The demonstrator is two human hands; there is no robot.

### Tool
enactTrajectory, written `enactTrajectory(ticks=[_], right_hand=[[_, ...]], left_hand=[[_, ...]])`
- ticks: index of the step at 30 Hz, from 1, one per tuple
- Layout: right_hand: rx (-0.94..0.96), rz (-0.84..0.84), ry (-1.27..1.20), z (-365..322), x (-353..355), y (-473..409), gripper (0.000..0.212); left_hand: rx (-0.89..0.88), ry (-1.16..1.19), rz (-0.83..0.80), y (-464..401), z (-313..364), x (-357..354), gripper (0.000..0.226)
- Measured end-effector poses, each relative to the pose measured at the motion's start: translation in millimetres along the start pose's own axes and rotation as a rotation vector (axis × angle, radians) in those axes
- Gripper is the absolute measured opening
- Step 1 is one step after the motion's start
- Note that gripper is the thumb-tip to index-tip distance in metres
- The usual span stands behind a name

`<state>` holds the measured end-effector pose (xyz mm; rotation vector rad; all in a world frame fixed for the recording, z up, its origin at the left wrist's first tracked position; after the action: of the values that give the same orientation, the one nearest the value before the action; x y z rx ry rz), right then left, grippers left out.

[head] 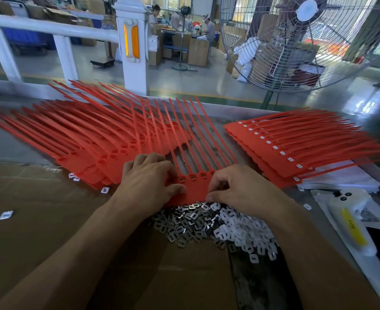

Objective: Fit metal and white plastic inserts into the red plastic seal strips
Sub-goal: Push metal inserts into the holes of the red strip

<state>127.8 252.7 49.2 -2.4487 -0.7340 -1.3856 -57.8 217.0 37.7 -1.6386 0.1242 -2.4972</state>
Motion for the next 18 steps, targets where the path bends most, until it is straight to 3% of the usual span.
enactTrajectory(ticks=[8,18], right_hand=[[-0.019,-0.027,-0.002,1.5,-2.0,0.3,0.011],[-0.028,0.137,-0.086,9.5,6.4,-2.0,0.012]], left_hand=[[-0.001,0.0,-0.001,-0.5,-0.2,-0.3,0.043],[-0.003,0.006,-0.001,-1.2,-1.3,-1.0,0.042]])
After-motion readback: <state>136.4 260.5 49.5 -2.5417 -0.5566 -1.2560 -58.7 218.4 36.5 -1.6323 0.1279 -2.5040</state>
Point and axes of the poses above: each hand's wrist, its own y-axis away from the middle knuckle, its own x-axis out of the back of the hand, z = x × y, the point moved 8 cm from there along -y, towards the middle knuckle, and after that the axes turned 2 degrees about x, right-handed, at the moved point
